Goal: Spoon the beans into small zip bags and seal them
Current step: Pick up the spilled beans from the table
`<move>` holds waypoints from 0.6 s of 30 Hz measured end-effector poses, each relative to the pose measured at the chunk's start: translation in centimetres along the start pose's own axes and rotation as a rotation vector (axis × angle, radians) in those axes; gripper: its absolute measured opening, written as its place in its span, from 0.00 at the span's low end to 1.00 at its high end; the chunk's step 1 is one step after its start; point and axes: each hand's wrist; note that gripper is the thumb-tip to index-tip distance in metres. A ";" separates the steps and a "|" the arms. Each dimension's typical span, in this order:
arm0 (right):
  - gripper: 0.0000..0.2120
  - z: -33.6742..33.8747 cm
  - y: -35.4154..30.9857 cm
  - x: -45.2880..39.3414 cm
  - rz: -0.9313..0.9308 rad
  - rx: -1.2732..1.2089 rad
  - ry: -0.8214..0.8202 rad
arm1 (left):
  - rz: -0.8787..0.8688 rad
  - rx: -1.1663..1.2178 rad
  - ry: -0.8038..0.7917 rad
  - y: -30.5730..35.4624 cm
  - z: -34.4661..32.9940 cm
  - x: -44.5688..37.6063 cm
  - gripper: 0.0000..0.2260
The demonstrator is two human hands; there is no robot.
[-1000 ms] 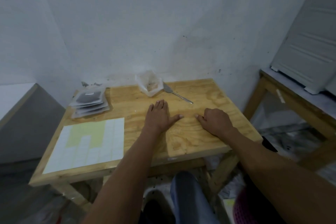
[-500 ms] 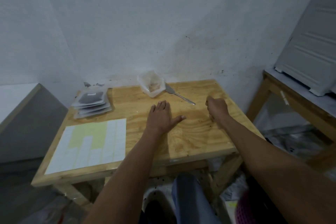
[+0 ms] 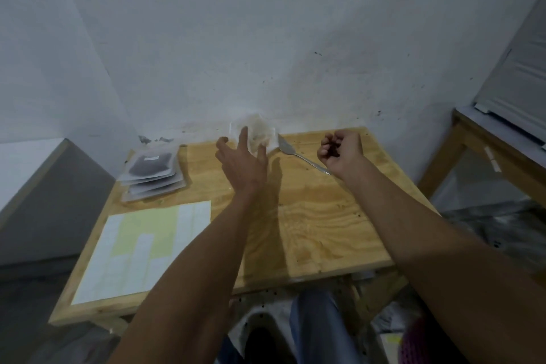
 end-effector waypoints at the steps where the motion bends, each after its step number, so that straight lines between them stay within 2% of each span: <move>1: 0.13 -0.4 0.2 -0.5 -0.006 0.022 -0.003 | 0.039 0.011 -0.012 0.1 -0.1 -0.8 0.23; 6: 0.14 -1.4 1.6 -2.3 -0.079 0.208 -0.035 | 0.183 0.105 -0.045 0.1 -0.4 -3.9 0.21; 10: 0.14 -1.1 3.1 -3.5 -0.123 0.280 -0.036 | 0.228 0.198 -0.041 -0.4 -0.1 -5.1 0.20; 13: 0.16 -0.9 3.1 -3.9 -0.076 0.345 -0.034 | 0.193 0.278 -0.063 -0.3 0.4 -5.5 0.20; 18: 0.17 1.2 1.0 -3.6 0.041 0.468 0.014 | 0.023 0.339 -0.185 2.3 -0.1 -4.1 0.20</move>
Point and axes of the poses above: each hand's wrist, its own x-axis away from the middle knuckle, its own z-axis out of the back of the hand, y = z × x, and after that the axes turned 7 degrees about z, right-handed
